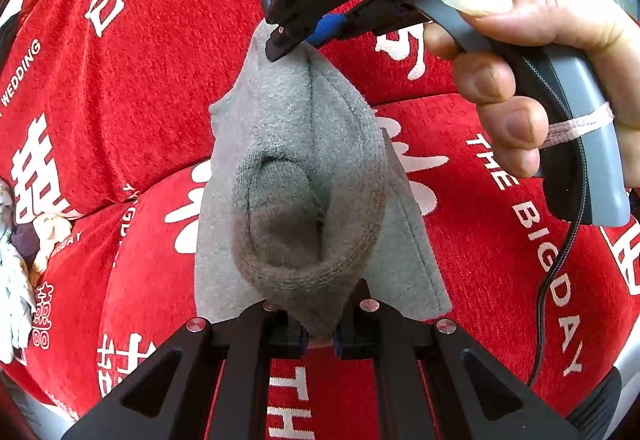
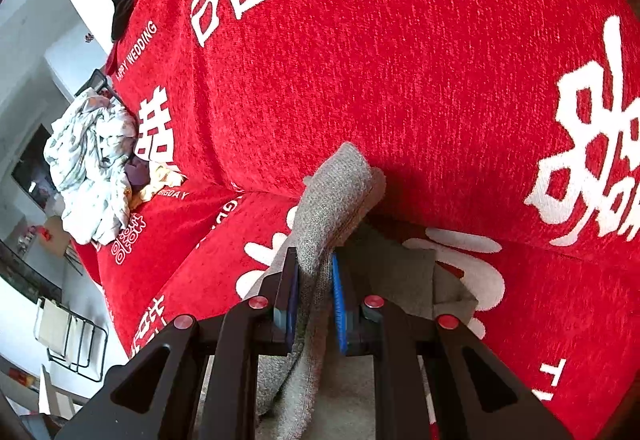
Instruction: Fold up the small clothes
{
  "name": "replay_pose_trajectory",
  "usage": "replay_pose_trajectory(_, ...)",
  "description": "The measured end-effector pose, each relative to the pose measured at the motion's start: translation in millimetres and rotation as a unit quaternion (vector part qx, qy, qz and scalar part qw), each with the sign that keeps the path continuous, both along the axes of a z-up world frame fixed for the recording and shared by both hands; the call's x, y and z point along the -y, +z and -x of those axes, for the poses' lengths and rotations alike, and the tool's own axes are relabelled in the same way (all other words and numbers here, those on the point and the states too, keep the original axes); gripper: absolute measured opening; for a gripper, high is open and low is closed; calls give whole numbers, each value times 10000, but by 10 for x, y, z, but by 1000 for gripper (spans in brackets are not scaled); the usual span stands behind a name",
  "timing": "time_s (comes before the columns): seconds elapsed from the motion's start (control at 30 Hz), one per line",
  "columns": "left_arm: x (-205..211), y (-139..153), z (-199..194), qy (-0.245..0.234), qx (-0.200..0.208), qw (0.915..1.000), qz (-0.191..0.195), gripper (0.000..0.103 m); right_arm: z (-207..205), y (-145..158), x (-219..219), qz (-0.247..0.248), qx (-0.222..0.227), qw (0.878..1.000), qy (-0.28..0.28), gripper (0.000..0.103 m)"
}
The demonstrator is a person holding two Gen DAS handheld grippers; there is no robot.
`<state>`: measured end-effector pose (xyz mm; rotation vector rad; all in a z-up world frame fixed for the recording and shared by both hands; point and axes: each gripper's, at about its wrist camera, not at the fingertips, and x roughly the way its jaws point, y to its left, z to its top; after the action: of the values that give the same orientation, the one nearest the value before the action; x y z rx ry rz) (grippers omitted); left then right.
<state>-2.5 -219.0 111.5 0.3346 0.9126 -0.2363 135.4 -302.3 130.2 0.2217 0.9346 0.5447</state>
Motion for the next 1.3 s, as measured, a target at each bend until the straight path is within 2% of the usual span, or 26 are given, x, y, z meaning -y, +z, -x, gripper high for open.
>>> replay_pose_trajectory(0.53, 150, -285, -99, -88, -253, 9996, -101, 9, -67, -332, 195, 114, -280, 9994, -171, 16)
replay_pose_trajectory(0.77, 210, -378, -103, -156, -299, 9993, -185, 9, -10, -449, 332, -32, -308, 9991, -281, 16)
replay_pose_trajectory(0.93, 265, -482, -116, -208, -375, 9987, -265, 9, -6, -666, 469, -105, -526, 9975, -457, 16)
replay_pose_trajectory(1.3, 299, -568, -178, -225, -458, 9981, -341, 9, 10, -920, 555, -253, -744, 9948, -642, 16)
